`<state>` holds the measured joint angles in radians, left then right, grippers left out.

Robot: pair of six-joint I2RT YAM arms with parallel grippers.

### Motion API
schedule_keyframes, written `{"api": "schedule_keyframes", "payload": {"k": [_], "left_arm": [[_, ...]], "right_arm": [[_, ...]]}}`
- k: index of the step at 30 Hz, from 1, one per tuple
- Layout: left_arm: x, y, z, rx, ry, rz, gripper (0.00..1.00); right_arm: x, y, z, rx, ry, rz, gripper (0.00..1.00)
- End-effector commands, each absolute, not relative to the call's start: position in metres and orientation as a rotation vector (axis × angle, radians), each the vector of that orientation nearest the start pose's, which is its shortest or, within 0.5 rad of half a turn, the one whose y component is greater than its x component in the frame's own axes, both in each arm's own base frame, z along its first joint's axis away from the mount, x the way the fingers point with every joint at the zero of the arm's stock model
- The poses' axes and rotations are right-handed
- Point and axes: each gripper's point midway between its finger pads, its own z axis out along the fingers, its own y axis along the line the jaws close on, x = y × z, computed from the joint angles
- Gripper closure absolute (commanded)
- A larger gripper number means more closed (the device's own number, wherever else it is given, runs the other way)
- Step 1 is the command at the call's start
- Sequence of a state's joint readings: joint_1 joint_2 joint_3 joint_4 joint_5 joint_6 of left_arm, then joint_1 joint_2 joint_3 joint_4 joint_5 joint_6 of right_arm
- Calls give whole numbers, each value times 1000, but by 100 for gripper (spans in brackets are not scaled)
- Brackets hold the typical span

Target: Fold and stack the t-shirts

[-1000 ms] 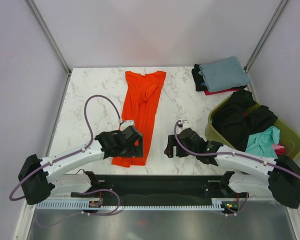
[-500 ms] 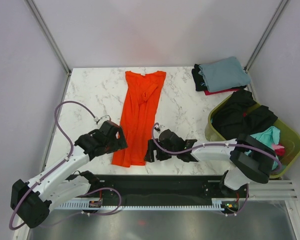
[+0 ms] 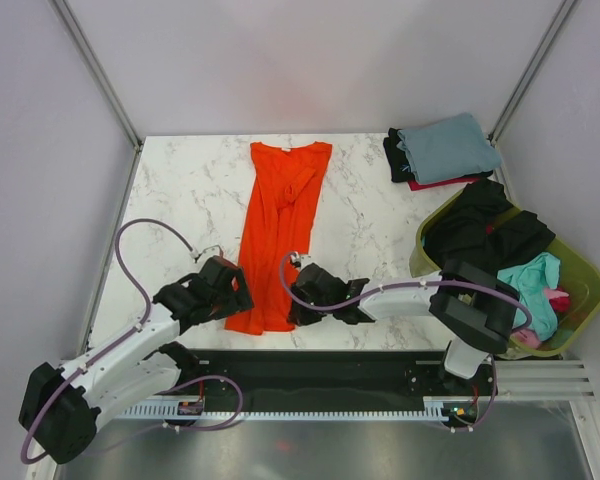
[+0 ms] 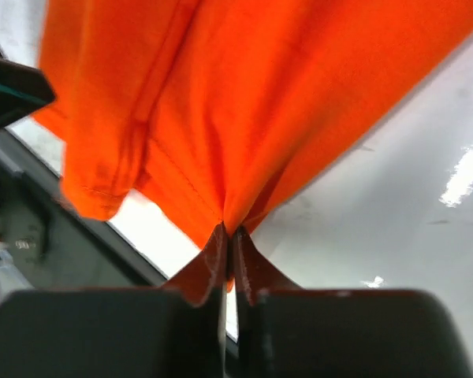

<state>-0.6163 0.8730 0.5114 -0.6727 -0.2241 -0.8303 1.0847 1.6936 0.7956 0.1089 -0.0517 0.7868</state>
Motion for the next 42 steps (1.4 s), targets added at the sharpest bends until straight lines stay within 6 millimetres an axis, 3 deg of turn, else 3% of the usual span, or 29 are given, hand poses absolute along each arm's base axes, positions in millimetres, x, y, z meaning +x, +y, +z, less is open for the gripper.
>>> {"api": "schedule_keyframes", "payload": {"k": [1, 5, 7, 17, 22, 24, 28, 29, 30, 36, 39, 42], "left_arm": [[176, -118, 51, -414, 2534, -318, 13], [173, -122, 45, -404, 2541, -359, 19], [171, -130, 49, -377, 2535, -419, 21], [152, -153, 33, -305, 2591, -547, 29], [149, -162, 26, -258, 2612, -526, 31], [149, -166, 23, -251, 2627, -532, 38], [146, -177, 20, -210, 2646, -569, 78], [146, -178, 20, -191, 2645, -572, 93], [147, -178, 23, -181, 2641, -570, 98], [147, -174, 47, -210, 2601, -592, 98], [142, -179, 52, -214, 2612, -633, 98], [140, -181, 53, -213, 2612, -642, 98]], "right_arm": [[165, 347, 16, -380, 2546, 691, 100], [162, 308, 10, -331, 2554, 580, 100], [161, 298, 10, -304, 2551, 571, 100], [161, 289, 4, -297, 2562, 541, 100], [163, 285, 3, -296, 2559, 526, 100], [164, 281, 1, -290, 2560, 518, 100], [164, 271, 2, -264, 2561, 519, 100], [164, 269, 2, -260, 2561, 518, 100], [164, 265, 4, -246, 2556, 520, 100], [155, 254, 19, -253, 2546, 491, 100], [148, 264, 36, -250, 2514, 556, 100], [141, 265, 37, -226, 2527, 586, 100]]}}
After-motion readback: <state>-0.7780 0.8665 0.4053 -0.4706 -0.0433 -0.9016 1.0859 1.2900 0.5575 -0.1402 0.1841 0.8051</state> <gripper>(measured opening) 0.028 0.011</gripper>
